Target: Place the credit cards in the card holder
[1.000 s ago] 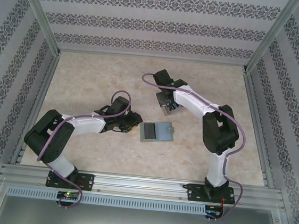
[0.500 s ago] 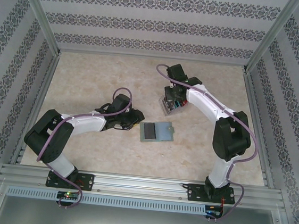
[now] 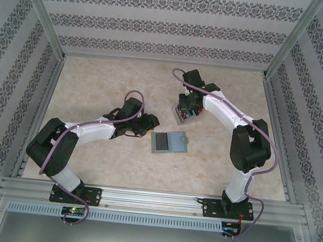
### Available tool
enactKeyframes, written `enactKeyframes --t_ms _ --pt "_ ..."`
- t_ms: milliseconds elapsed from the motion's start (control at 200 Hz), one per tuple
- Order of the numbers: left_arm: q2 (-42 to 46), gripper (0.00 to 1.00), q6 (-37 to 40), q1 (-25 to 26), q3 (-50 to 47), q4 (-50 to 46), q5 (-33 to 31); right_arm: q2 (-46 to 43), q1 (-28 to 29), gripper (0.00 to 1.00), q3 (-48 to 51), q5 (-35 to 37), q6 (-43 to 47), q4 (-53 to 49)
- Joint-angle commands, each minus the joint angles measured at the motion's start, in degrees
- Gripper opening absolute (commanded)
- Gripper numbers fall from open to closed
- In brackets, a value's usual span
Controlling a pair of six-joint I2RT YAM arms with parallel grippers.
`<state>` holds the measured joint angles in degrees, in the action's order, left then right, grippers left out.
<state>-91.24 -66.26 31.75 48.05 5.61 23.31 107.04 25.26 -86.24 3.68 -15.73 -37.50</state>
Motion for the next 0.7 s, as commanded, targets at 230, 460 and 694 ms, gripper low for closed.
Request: enactKeyframes --t_ms 230,460,694 --pt "-0.77 0.41 0.15 -0.72 -0.22 0.55 1.08 4.22 -0.65 0.00 -1.89 -4.44 1.04 -0.82" --pt "-1.19 0.41 0.04 -0.72 -0.39 0.88 1.44 1.65 -0.93 0.00 -1.44 -3.02 1.33 0.60" --pt "-2.26 0.41 0.02 -0.72 -0.31 1.89 1.66 2.81 -1.77 0.00 -2.38 -0.95 1.58 -0.06"
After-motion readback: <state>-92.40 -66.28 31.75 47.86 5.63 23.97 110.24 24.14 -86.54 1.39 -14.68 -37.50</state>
